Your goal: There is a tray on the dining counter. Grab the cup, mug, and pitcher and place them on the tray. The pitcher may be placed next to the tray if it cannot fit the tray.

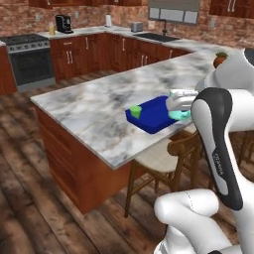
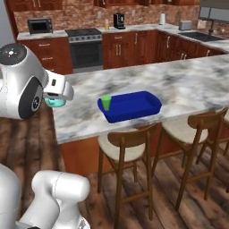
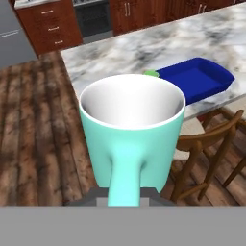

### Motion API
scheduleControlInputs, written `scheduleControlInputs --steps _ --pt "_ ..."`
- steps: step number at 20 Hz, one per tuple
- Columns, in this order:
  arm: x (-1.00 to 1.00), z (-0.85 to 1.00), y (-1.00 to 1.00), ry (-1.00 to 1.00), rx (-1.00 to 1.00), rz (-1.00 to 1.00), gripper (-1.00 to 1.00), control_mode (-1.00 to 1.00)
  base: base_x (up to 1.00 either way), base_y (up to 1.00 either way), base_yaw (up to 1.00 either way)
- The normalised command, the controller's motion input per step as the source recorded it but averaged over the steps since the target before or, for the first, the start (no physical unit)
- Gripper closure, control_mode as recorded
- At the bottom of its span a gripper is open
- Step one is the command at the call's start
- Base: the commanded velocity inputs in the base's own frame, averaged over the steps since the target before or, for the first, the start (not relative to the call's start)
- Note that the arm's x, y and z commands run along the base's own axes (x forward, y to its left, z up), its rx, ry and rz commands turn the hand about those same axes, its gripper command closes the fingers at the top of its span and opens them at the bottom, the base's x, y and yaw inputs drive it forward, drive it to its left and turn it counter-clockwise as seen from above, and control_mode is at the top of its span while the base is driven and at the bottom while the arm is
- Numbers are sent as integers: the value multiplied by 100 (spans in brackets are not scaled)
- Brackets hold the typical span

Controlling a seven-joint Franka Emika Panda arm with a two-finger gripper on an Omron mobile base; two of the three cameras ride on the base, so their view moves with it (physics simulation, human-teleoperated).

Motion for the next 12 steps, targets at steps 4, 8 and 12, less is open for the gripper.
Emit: scheduleControlInputs --steps 4,8,12 --pt "0 0 0 0 0 0 100 100 3 -46 23" --pt "0 0 0 0 0 0 100 100 27 -23 18" --pt "0 0 0 0 0 0 100 100 18 -26 17"
